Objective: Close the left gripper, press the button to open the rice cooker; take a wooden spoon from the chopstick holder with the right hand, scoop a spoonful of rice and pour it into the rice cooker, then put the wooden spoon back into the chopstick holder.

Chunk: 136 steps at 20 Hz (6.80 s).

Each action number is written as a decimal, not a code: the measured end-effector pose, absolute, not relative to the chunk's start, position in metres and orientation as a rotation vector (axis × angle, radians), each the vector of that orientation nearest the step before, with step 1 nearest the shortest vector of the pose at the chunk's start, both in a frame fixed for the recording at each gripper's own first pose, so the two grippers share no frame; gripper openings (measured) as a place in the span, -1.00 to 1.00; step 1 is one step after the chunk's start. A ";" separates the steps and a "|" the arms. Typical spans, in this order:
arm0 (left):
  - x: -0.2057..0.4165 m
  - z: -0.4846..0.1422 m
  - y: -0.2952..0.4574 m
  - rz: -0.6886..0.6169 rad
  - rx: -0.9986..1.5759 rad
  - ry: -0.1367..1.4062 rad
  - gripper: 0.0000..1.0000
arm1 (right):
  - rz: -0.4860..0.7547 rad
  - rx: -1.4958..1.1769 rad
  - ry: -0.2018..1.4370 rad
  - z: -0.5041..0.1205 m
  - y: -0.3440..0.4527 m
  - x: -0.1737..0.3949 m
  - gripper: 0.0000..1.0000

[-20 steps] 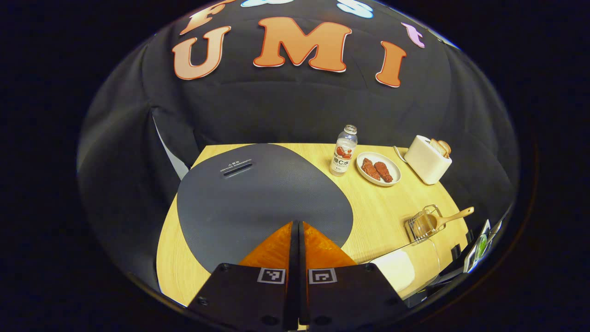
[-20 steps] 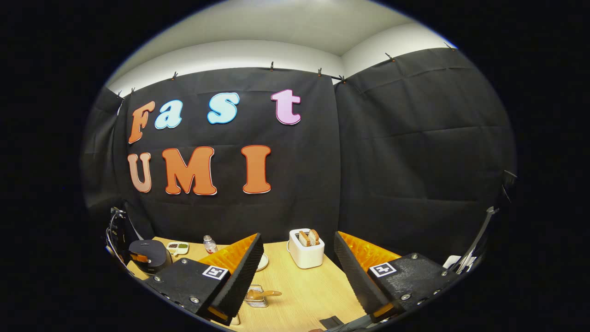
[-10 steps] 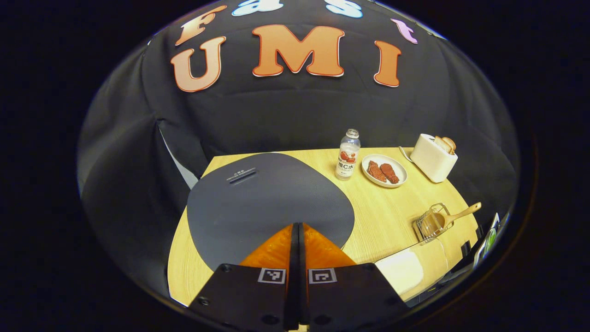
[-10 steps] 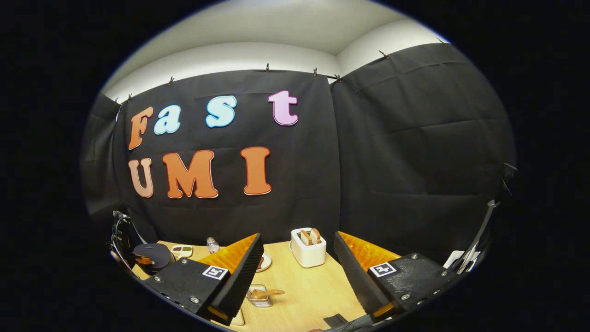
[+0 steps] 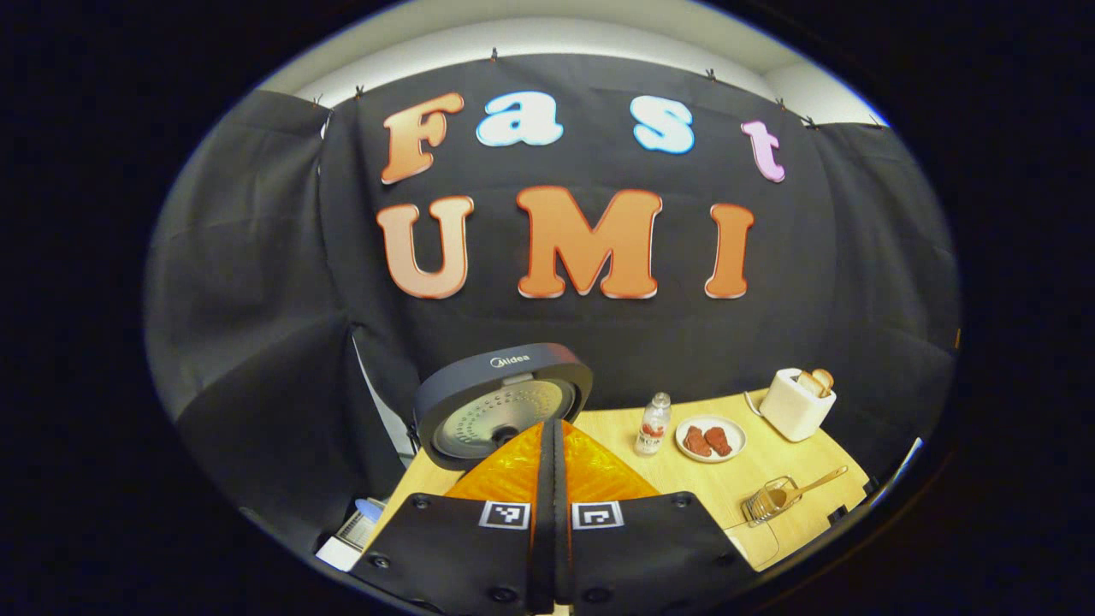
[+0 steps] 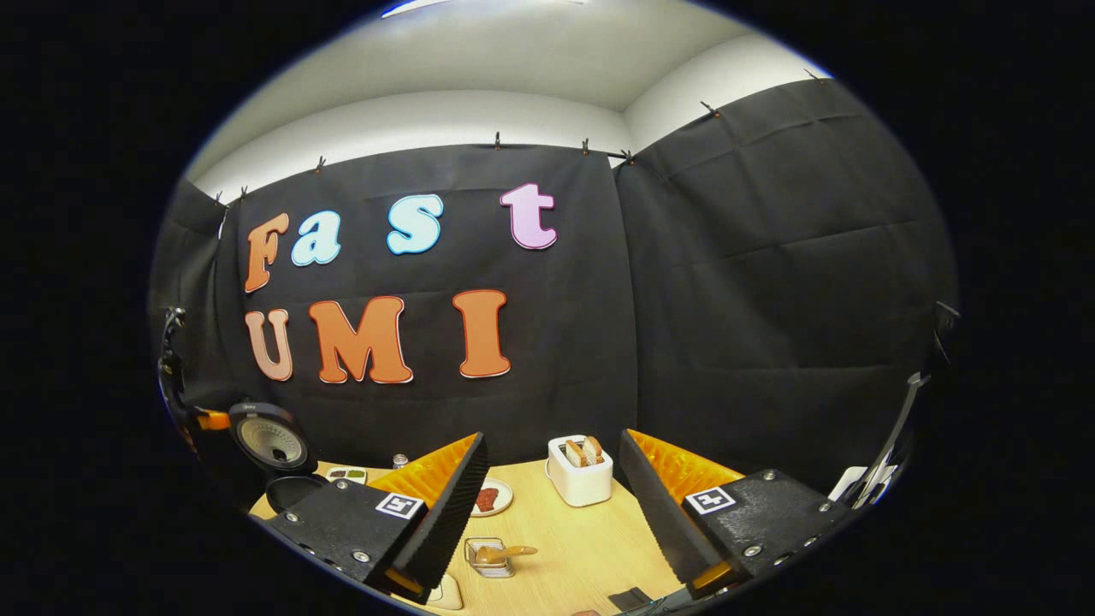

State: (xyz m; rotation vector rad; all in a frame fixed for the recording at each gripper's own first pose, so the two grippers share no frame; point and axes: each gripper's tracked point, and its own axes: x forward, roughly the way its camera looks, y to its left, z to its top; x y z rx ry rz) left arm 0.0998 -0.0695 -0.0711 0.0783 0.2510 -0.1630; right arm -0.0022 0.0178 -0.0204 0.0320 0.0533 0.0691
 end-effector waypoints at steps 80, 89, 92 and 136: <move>0.045 0.025 0.107 -0.016 0.113 0.016 0.92 | 0.205 0.322 0.566 -0.309 0.256 -0.031 -0.67; 0.034 0.015 0.116 0.028 0.111 0.035 0.92 | 0.282 0.125 0.572 -0.346 0.305 -0.043 -0.67; 0.031 0.013 0.120 0.034 0.111 0.040 0.92 | 0.325 0.195 0.589 -0.351 0.321 -0.050 -0.67; 0.024 0.013 0.123 0.017 0.085 0.032 0.92 | 0.234 1.255 0.755 -0.260 0.304 -0.028 -0.67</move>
